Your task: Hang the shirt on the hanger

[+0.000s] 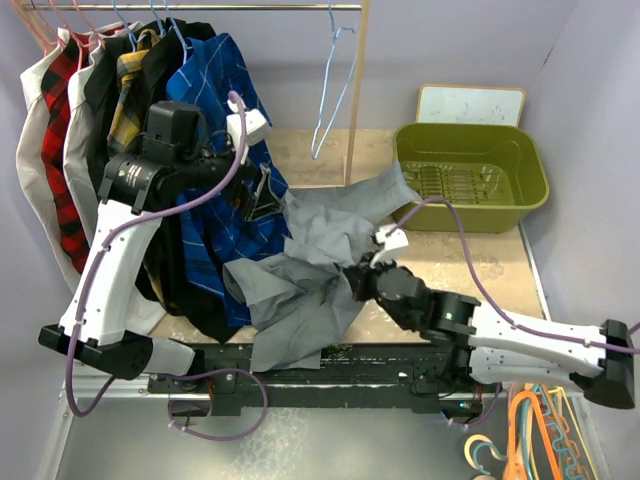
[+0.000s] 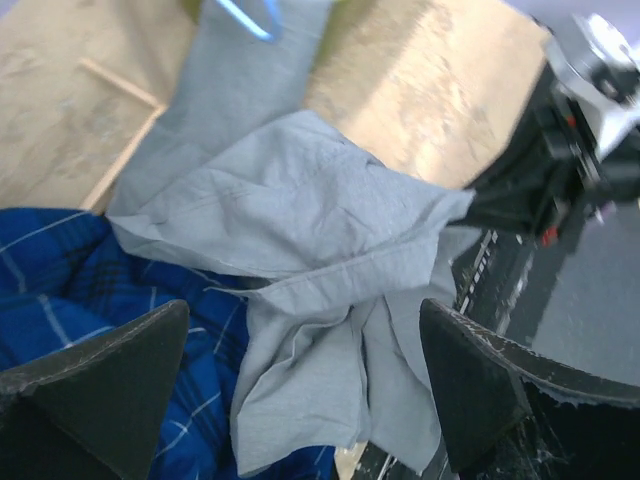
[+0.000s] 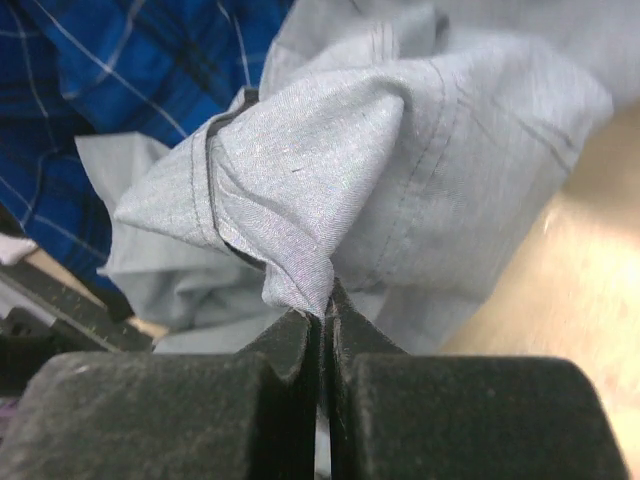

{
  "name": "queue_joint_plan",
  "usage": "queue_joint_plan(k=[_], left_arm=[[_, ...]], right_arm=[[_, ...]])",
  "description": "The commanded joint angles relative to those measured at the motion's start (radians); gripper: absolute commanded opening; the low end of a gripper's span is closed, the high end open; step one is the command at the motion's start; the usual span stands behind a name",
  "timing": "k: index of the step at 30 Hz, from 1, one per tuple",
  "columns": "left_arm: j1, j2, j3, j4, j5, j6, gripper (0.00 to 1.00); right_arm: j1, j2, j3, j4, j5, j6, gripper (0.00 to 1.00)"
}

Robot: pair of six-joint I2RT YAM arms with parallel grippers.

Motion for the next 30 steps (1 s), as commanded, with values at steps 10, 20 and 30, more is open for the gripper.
queue_joint_plan(k=[10, 20, 30], left_arm=[[-0.164, -0.036, -0.459, 0.102, -0.107, 0.344, 0.99], [-0.126, -0.132, -0.524, 0.121, -0.235, 0.528, 0.99], [0.075, -0.075, -0.537, 0.181, -0.04, 0.826, 0.98]], right_arm=[[0.059, -0.048, 0.058, -0.885, 0.17, 0.914, 0.43], [0.361, 0.255, 0.436, -1.079, 0.545, 0.748, 1.0], [0.342, 0.275, 0.341, -0.371, 0.348, -0.163, 1.0]])
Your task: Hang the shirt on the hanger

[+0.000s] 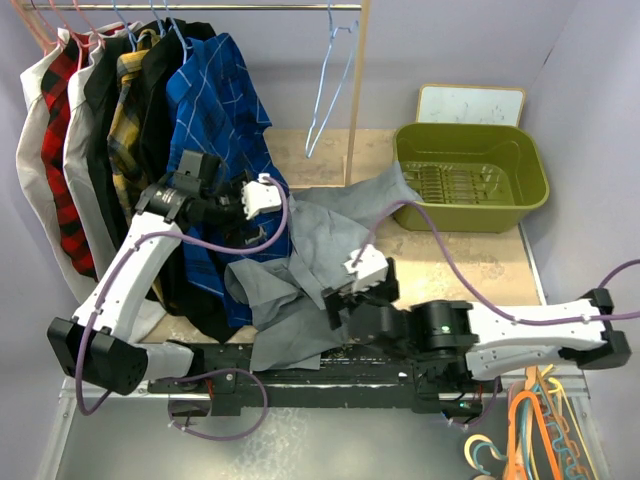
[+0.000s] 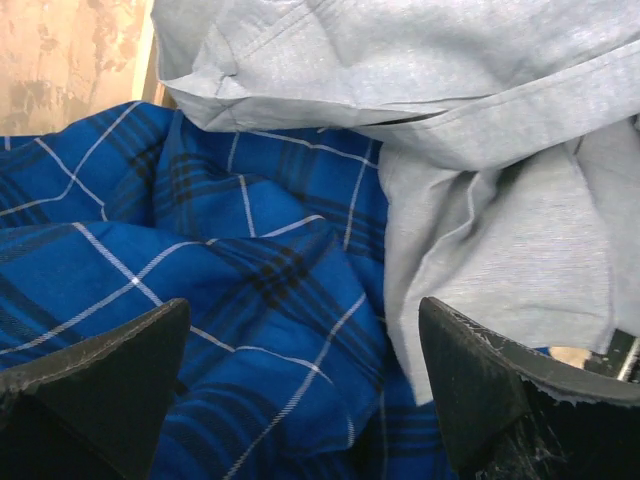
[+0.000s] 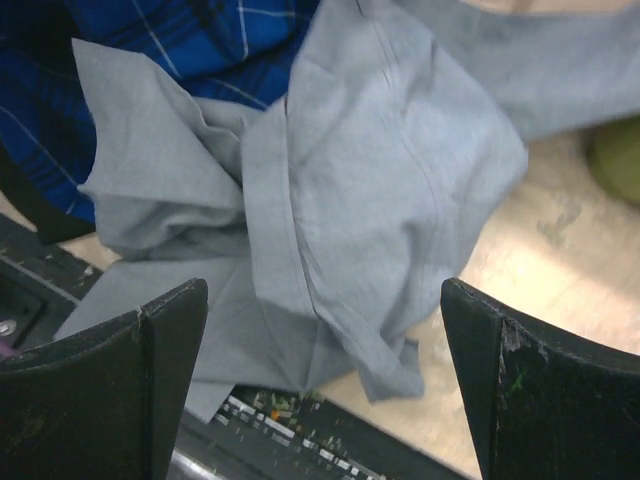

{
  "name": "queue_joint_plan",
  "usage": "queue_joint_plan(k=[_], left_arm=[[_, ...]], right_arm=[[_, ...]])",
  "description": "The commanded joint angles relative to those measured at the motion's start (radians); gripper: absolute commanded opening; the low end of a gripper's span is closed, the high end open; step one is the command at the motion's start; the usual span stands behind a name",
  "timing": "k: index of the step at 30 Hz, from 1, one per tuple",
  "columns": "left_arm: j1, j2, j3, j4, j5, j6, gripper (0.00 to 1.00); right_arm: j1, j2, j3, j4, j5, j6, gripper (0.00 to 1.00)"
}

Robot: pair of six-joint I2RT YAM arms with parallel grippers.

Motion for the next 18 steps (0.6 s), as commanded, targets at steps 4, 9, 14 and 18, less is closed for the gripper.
queue_joint_plan(k=[4, 9, 14, 18], left_arm=[[0.056, 0.049, -0.009, 0.057, 0.227, 0.268, 0.97], [0.055, 0.09, -0.006, 0.051, 0.319, 0.446, 0.96], [0.055, 0.146, 0.018, 0.068, 0.332, 0.597, 0.96], [0.056, 0.2, 0.06, 0.038, 0.353, 0.716, 0.96]], right_arm=[[-0.109, 0.338, 0.097, 0.29, -0.081, -0.359, 1.0], [-0.22, 0.321, 0.012, 0.428, -0.222, -0.424, 0.99], [-0.293, 0.332, -0.046, 0.465, -0.344, -0.431, 0.98], [-0.295, 0.343, -0.067, 0.466, -0.39, -0.398, 0.97]])
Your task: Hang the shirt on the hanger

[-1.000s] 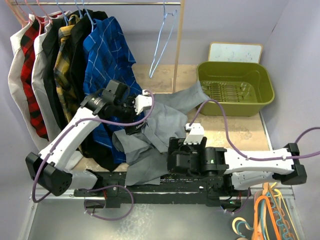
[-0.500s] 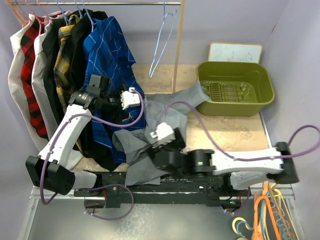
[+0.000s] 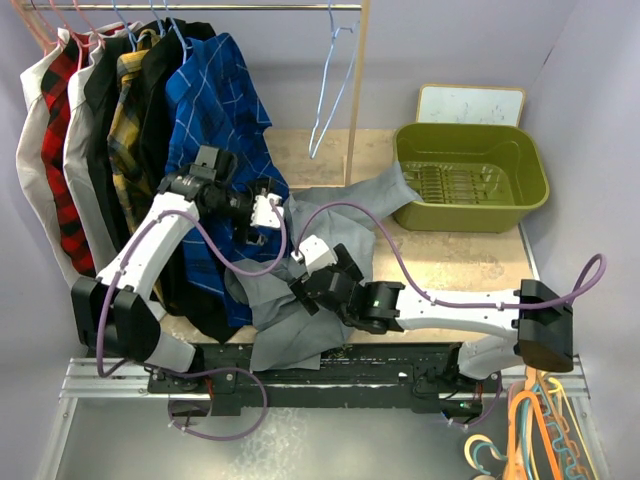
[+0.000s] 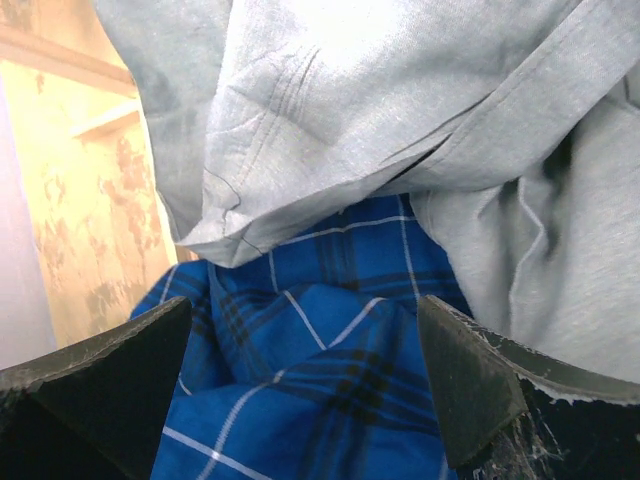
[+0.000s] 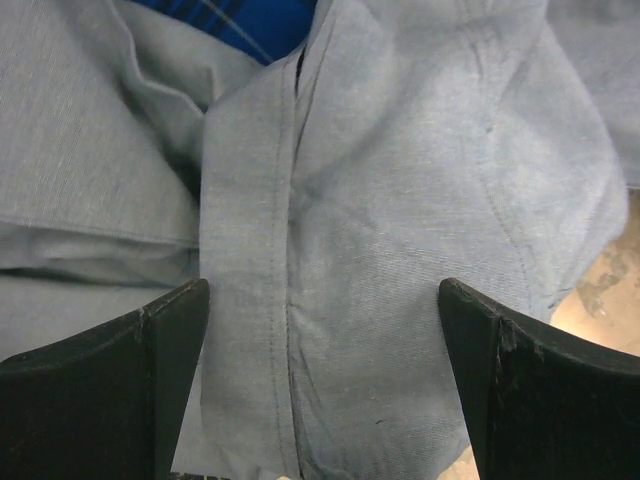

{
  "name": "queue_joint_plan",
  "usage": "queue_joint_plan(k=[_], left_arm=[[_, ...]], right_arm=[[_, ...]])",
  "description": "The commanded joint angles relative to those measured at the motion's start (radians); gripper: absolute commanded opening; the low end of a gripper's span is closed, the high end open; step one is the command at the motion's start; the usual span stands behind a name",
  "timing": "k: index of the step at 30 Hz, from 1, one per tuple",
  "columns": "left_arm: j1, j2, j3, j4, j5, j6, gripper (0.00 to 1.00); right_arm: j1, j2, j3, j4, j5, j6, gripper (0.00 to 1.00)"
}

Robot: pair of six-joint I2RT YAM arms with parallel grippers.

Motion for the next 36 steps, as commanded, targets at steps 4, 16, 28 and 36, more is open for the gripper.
queue_joint_plan(k=[4, 16, 28, 36], left_arm=[[0.002, 0.089, 0.077, -0.029, 0.112, 0.311, 0.96], [-0.029, 0.234, 0.104, 0.107, 0.057, 0.305, 0.92], [-0.096, 0.356, 0.144, 0.158, 0.004, 0.287, 0.81], [-0.096, 0.4, 0.14, 0.155, -0.034, 0.324, 0.32]], right_arm=[[0.002, -0.029, -0.033, 0.094, -0.153, 0.016, 0.96], [0.025, 0.002, -0.094, 0.08, -0.087, 0.089, 0.85], [0.025, 0.028, -0.105, 0.055, -0.06, 0.095, 0.6], [0.025, 0.032, -0.133, 0.114, -0.107, 0.1, 0.35]])
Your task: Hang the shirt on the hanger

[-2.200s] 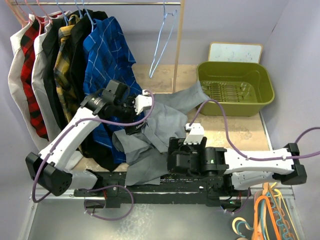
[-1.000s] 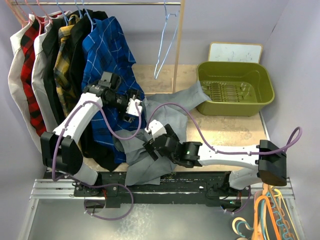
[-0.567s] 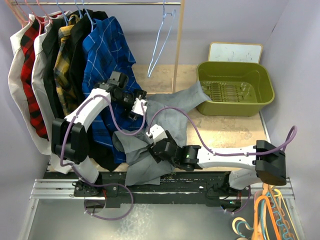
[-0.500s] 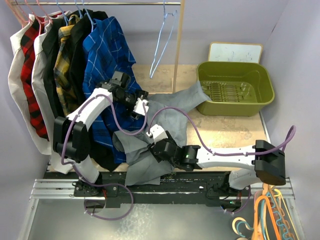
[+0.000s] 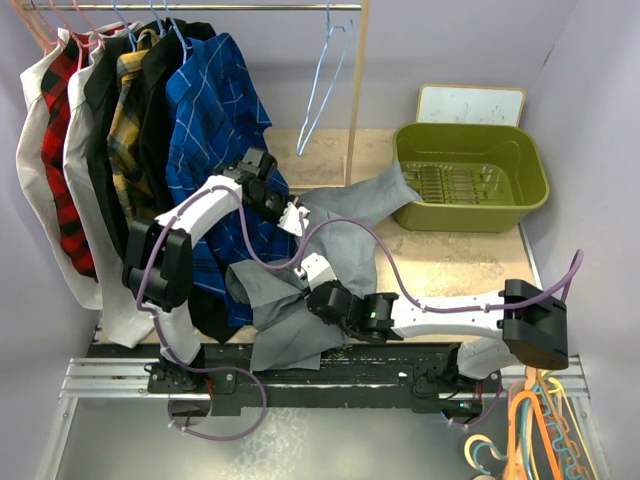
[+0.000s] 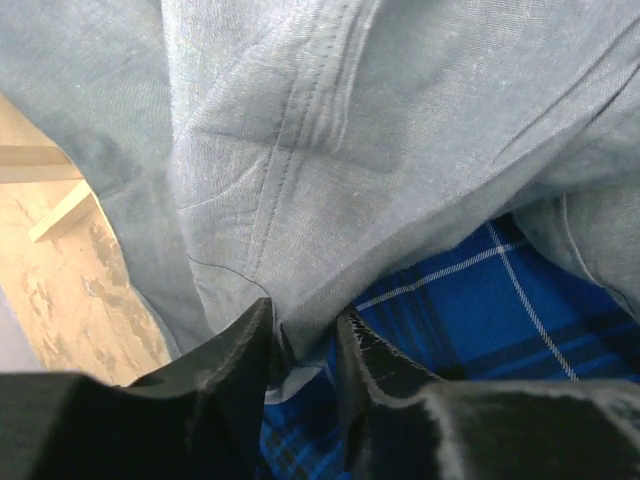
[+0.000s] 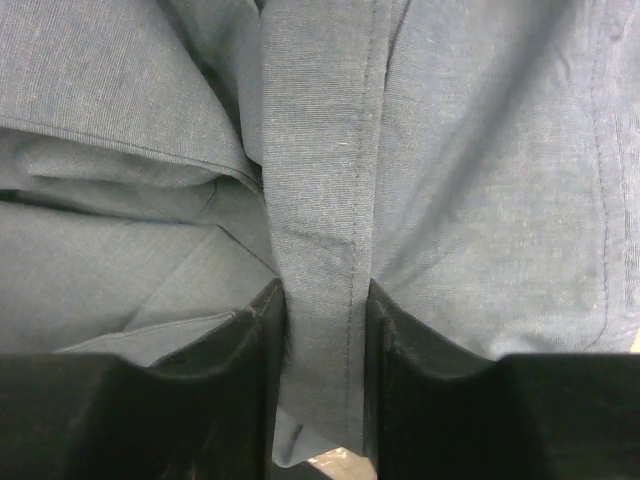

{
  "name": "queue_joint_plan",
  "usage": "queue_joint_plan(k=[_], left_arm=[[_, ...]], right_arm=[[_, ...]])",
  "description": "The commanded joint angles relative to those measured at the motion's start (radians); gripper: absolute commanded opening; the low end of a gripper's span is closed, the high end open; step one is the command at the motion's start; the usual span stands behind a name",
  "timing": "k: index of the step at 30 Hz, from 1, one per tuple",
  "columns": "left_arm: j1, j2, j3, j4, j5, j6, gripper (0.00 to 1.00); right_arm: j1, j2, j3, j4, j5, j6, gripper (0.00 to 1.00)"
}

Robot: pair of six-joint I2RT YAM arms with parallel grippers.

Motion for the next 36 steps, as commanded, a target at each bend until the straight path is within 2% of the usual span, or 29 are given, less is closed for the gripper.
queue_joint_plan(k=[1, 2, 3, 8, 11, 16, 22, 25, 29, 34, 36], left_arm=[[0.001, 0.021, 0.039, 0.008, 0.004, 0.041, 0.21], [0.0, 0.024, 0.041, 0.009, 0.006, 0.033, 0.1], [0.0, 0.024, 0.044, 0.009, 0.008, 0.023, 0.0], [0.0, -0.051, 0.079, -0.068, 0.04, -0.016, 0.0], [0.003, -0.11, 0.167, -0.188, 0.021, -0.074, 0.0], [0.046, -0.191, 0.337, -0.379, -0.009, -0.182, 0.0], [0.077, -0.274, 0.531, -0.689, 0.024, -0.262, 0.0], [0.078, -0.305, 0.679, -0.748, 0.025, -0.377, 0.0], [0.078, -0.319, 0.943, -0.75, -0.05, -0.532, 0.0], [0.078, -0.303, 1.327, -0.739, -0.117, -0.639, 0.0], [0.078, -0.306, 1.43, -0.723, -0.145, -0.683, 0.0]], right_arm=[[0.002, -0.001, -0.018, 0.064, -0.017, 0.014, 0.16], [0.002, -0.003, -0.017, 0.067, -0.019, 0.021, 0.0], [0.002, -0.005, -0.016, 0.069, -0.02, 0.022, 0.0], [0.008, -0.099, 0.038, -0.012, 0.013, 0.015, 0.0], [0.009, -0.215, 0.09, -0.091, 0.038, 0.0, 0.0], [0.006, -0.367, 0.196, -0.127, 0.076, -0.106, 0.0], [0.003, -0.4, 0.384, -0.157, -0.072, -0.194, 0.0], [0.003, -0.405, 0.447, -0.136, -0.122, -0.22, 0.0], [0.004, -0.403, 0.545, -0.028, -0.168, -0.29, 0.0], [0.004, -0.303, 0.765, -0.077, -0.282, -0.335, 0.0], [0.004, -0.249, 0.841, -0.098, -0.34, -0.348, 0.0]])
